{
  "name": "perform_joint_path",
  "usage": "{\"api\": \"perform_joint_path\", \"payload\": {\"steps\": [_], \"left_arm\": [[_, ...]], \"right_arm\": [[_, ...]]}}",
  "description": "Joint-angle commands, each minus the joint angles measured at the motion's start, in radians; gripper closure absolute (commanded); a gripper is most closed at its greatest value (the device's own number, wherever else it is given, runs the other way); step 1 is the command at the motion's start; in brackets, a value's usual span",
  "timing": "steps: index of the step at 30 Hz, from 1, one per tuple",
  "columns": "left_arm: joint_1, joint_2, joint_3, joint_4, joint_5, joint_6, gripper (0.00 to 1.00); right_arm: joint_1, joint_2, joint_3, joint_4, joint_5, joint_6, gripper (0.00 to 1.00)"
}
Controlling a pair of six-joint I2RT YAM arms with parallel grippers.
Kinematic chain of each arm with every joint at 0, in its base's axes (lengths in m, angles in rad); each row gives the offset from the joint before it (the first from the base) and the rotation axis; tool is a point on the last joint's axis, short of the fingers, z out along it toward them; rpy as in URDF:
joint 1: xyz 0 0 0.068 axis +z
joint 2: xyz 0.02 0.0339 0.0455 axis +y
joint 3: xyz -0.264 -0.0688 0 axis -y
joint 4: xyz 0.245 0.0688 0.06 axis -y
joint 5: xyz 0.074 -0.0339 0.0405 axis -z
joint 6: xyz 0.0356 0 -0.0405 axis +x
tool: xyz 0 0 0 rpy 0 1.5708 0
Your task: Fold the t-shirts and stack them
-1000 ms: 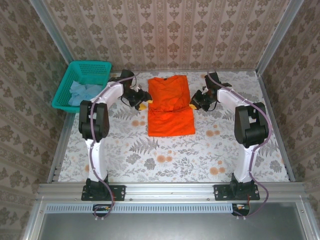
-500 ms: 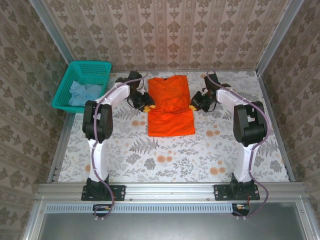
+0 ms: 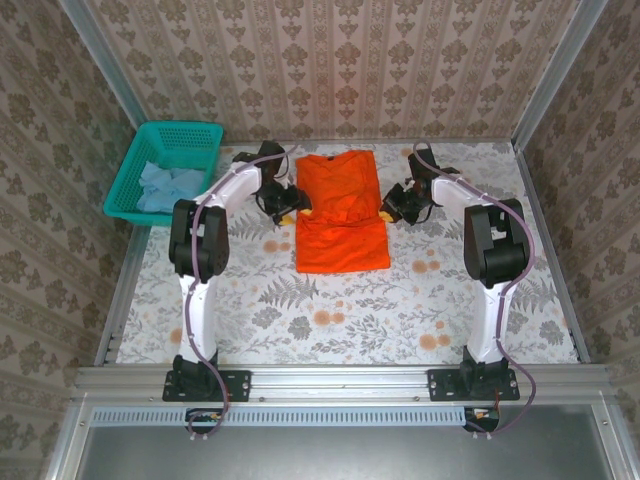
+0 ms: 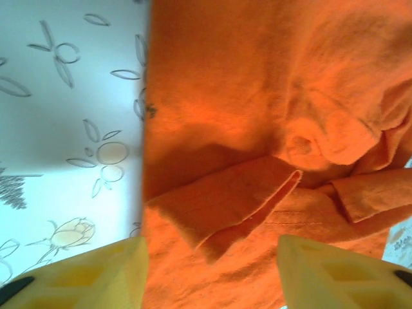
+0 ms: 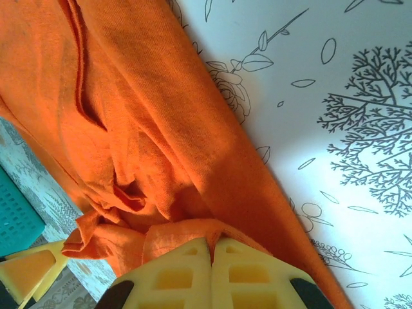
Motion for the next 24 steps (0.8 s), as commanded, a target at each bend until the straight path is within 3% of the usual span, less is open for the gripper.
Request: {"api": "perform_joint_path", "payload": {"steps": [1, 4, 12, 17, 23, 24], "left_arm": [[-0.013, -0.061, -0.008, -0.048, -0.047, 0.063, 0.37], [-0.029, -0.045, -0.005, -0.053, -0.05, 0.066, 0.39], [-0.04, 0.004, 0.013, -0.034, -0.035, 0.033, 0.58], [-0.042, 0.031, 0.035, -0.039, -0.023, 0.029, 0.72], [-0.037, 0.036, 0.044, -0.044, -0.032, 0.032, 1.0], [-0.034, 0.039, 0.05, -0.045, -0.027, 0.03, 1.0]], "right_arm": [[-0.007, 0.012, 0.023, -0.002, 0.005, 0.005, 1.0], [-0.007, 0.013, 0.022, -0.003, 0.005, 0.002, 1.0], [-0.007, 0.01, 0.023, -0.013, 0.006, -0.007, 1.0], [-0.008, 0.01, 0.024, -0.011, 0.006, -0.004, 1.0], [-0.007, 0.013, 0.033, -0.016, 0.009, -0.003, 1.0], [-0.008, 0.016, 0.036, -0.015, 0.009, -0.001, 1.0]]}}
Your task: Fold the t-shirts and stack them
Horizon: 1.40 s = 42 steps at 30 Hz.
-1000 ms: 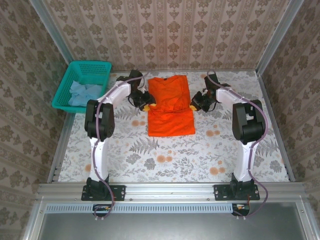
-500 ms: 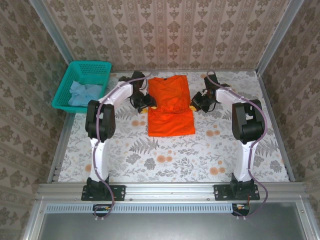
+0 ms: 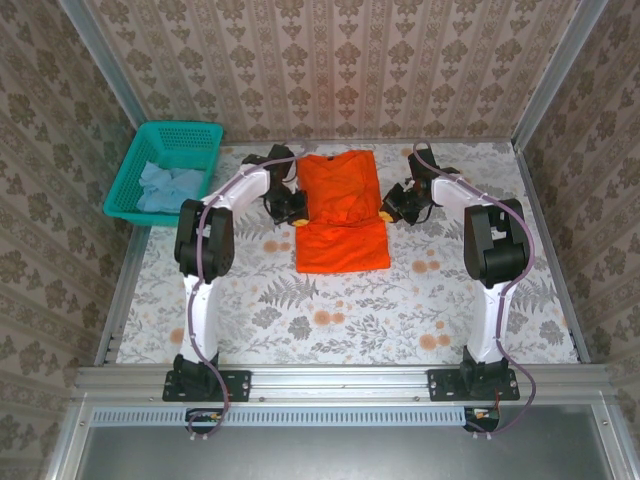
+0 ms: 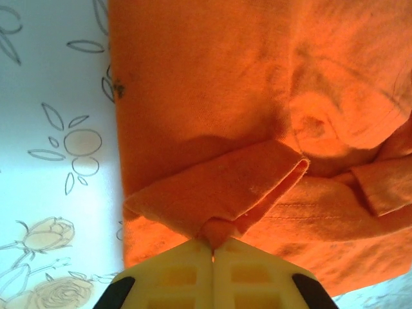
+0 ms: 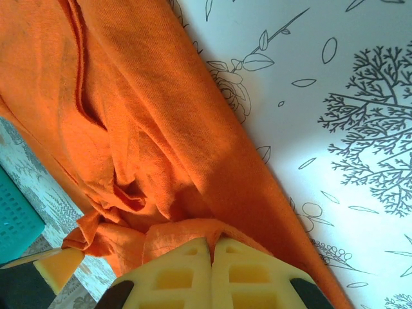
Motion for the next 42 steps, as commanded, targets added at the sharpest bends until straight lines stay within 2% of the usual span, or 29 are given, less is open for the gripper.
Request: {"api": "perform_joint_path", "payload": {"steps": [1, 7, 12, 13, 14, 16, 18, 19, 20, 22, 24, 27, 29, 32, 35, 37, 42], "left_arm": [[0.016, 0.018, 0.044, -0.027, 0.006, -0.002, 1.0], [0.057, 0.048, 0.096, 0.001, 0.06, -0.049, 1.0], [0.105, 0.094, 0.098, 0.095, 0.167, -0.152, 1.0], [0.113, 0.106, 0.1, 0.106, 0.182, -0.173, 0.98], [0.121, 0.117, 0.107, 0.111, 0.194, -0.193, 0.9], [0.129, 0.137, 0.126, 0.12, 0.213, -0.209, 0.88], [0.138, 0.14, 0.139, 0.125, 0.217, -0.226, 0.73], [0.142, 0.137, 0.146, 0.126, 0.216, -0.235, 0.63], [0.149, 0.127, 0.151, 0.121, 0.208, -0.238, 0.6], [0.159, 0.088, 0.142, 0.123, 0.183, -0.234, 0.58], [0.159, 0.021, 0.114, 0.124, 0.143, -0.218, 0.5], [0.144, -0.095, 0.027, 0.136, 0.11, -0.188, 0.49], [0.118, -0.17, -0.051, 0.146, 0.101, -0.154, 0.5], [0.052, -0.253, -0.174, 0.155, 0.122, -0.086, 0.57], [-0.032, -0.277, -0.263, 0.148, 0.144, -0.036, 0.67], [-0.093, -0.275, -0.322, 0.175, 0.185, -0.038, 0.69], [-0.179, -0.224, -0.377, 0.19, 0.162, -0.001, 0.7]], "right_arm": [[-0.008, 0.019, 0.039, -0.017, 0.008, 0.0, 1.0], [-0.017, 0.062, 0.072, -0.022, 0.002, 0.011, 1.0], [-0.048, 0.112, 0.087, -0.014, -0.01, 0.03, 0.99], [-0.052, 0.121, 0.091, -0.012, -0.018, 0.037, 0.99], [-0.056, 0.13, 0.1, -0.012, -0.023, 0.042, 0.98], [-0.065, 0.143, 0.111, 0.0, -0.04, 0.065, 0.88], [-0.074, 0.148, 0.124, 0.007, -0.056, 0.089, 0.68], [-0.077, 0.146, 0.132, 0.007, -0.057, 0.091, 0.59], [-0.082, 0.138, 0.145, 0.007, -0.054, 0.09, 0.51], [-0.089, 0.11, 0.166, -0.013, -0.043, 0.07, 0.44], [-0.095, 0.061, 0.183, -0.052, -0.013, 0.021, 0.4], [-0.103, -0.019, 0.154, -0.093, 0.005, -0.054, 0.4], [-0.096, -0.089, 0.08, -0.081, -0.032, -0.096, 0.42], [-0.073, -0.195, -0.051, -0.078, -0.091, -0.168, 0.54], [-0.035, -0.301, -0.233, -0.002, -0.116, -0.161, 0.68], [-0.01, -0.337, -0.322, 0.051, -0.139, -0.148, 0.73], [0.053, -0.306, -0.453, 0.181, -0.14, -0.094, 0.76]]}}
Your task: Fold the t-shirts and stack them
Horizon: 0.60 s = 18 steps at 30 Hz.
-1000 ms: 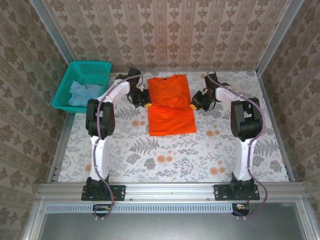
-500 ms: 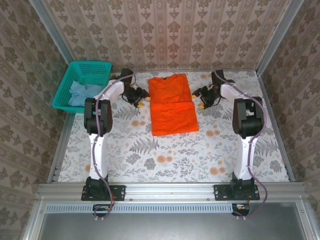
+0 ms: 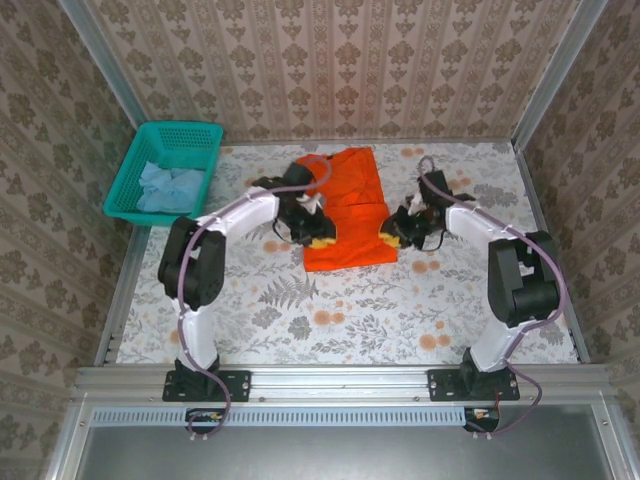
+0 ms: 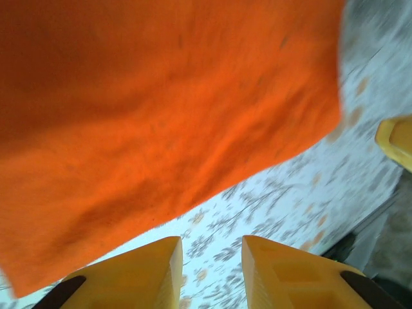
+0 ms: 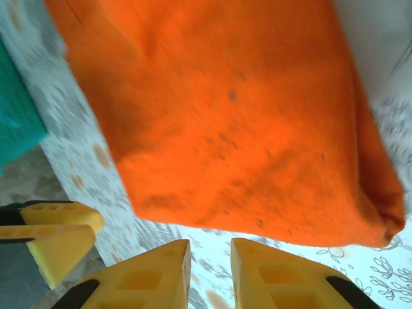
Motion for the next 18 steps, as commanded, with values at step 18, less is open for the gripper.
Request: {"api": "perform_joint_path", "payload": {"steps": [18], "left_arm": [[-0.015, -0.062, -0.435, 0.001, -0.221, 0.174, 0.72]], "right_arm": [[0.003, -0.033, -0.429, 0.142, 0.08, 0.046, 0.76]]}}
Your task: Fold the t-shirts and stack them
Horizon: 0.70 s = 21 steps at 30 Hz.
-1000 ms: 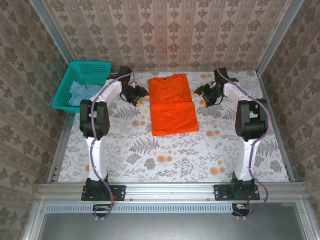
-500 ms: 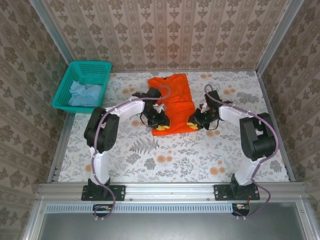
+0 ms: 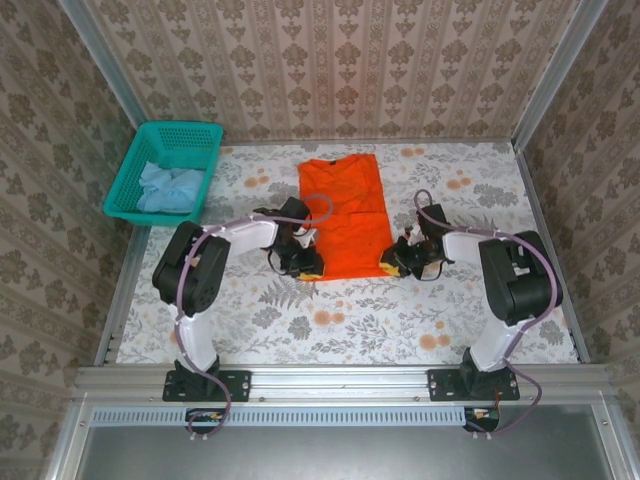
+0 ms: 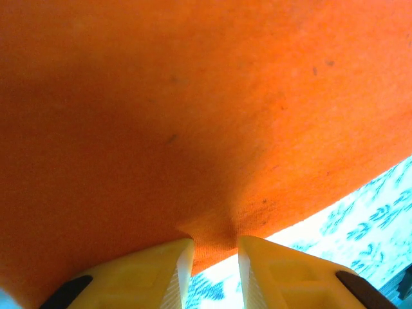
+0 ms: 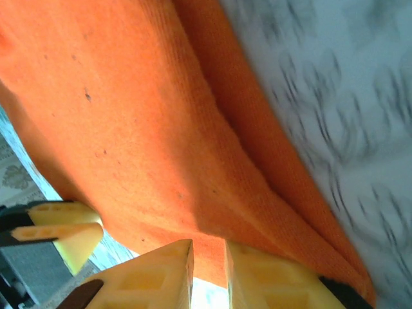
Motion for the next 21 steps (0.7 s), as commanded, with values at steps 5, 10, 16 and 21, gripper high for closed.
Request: {"api": "perform_joint_path", "payload": {"steps": [5, 10, 16, 21], "left_arm": [[-0.04, -0.079, -0.213, -0.137, -0.099, 0.008, 0.71], [-0.045, -0.186, -0.148, -0.258, -0.095, 0.041, 0.7], [-0.008, -0.197, 0.108, -0.316, -0.02, 0.053, 0.69], [-0.035, 0.019, 0.344, -0.224, 0.152, 0.055, 0.98]], "right_arm": [[0.099, -0.18, -0.274, -0.108, 0.112, 0.095, 0.69], [0.108, -0.391, -0.321, -0.166, 0.094, 0.12, 0.65], [0.072, -0.509, -0.195, -0.246, 0.121, 0.083, 0.71], [0.075, -0.27, -0.026, -0.126, 0.124, 0.106, 0.85]]}}
